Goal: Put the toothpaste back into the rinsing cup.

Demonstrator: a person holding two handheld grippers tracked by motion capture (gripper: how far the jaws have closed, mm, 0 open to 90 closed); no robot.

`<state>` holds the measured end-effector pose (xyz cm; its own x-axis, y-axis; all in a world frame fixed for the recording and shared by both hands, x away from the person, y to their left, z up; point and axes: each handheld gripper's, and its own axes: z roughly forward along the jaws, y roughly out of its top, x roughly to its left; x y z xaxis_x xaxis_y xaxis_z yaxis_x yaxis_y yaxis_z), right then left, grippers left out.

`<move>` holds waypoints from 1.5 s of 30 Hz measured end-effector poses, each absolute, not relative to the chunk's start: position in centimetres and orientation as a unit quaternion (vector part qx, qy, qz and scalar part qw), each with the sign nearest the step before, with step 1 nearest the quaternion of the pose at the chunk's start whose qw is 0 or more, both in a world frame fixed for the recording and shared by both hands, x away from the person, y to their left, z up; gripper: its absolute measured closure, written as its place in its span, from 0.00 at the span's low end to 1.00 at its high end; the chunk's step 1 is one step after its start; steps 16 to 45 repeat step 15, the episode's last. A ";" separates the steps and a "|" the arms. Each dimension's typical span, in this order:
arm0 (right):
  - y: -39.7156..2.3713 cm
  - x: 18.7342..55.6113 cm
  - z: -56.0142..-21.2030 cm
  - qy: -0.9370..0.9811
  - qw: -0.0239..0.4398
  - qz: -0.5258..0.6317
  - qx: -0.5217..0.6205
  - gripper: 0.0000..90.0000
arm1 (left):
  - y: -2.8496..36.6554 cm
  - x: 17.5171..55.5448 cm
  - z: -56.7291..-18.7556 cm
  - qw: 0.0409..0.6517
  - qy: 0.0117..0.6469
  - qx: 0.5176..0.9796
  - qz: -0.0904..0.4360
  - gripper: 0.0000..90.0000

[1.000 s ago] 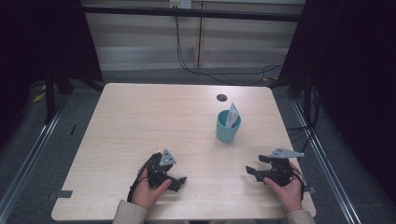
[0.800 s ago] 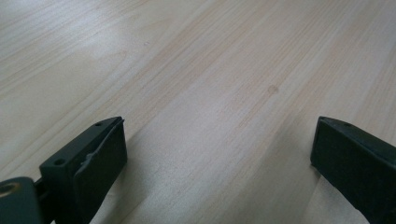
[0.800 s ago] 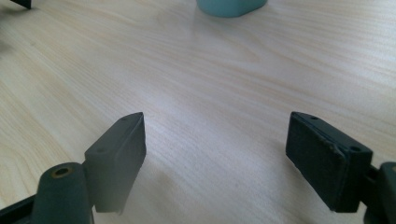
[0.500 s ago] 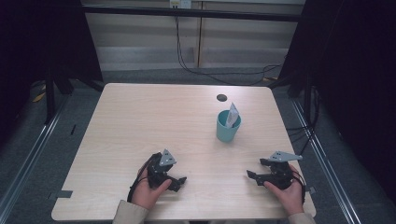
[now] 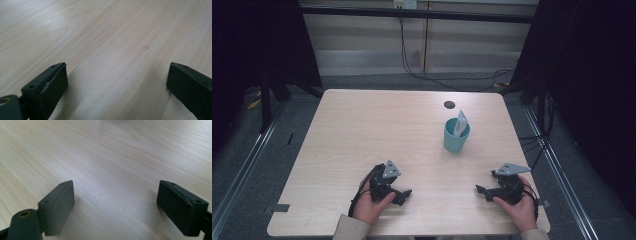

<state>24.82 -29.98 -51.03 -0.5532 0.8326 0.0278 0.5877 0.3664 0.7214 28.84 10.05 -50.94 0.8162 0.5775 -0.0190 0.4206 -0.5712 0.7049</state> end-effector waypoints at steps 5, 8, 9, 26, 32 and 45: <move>-30.0 24.9 -51.1 0.809 0.172 0.353 0.437 0.14 | 10.1 28.8 -50.9 0.366 0.284 0.880 0.107 0.04; -30.0 24.8 -51.0 0.809 0.172 0.351 0.438 0.14 | 10.1 28.8 -50.9 0.366 0.284 0.880 0.107 0.04; -30.0 24.9 -51.1 0.809 0.172 0.352 0.438 0.14 | 10.0 28.8 -50.9 0.366 0.284 0.880 0.107 0.04; -30.0 24.8 -51.0 0.809 0.172 0.351 0.438 0.14 | 10.0 28.8 -50.9 0.366 0.284 0.880 0.107 0.04; -30.0 24.8 -51.0 0.809 0.172 0.351 0.438 0.14 | 10.0 28.8 -50.9 0.366 0.284 0.880 0.107 0.04; -30.0 24.8 -51.0 0.809 0.172 0.351 0.438 0.14 | 10.0 28.8 -50.9 0.366 0.284 0.880 0.107 0.04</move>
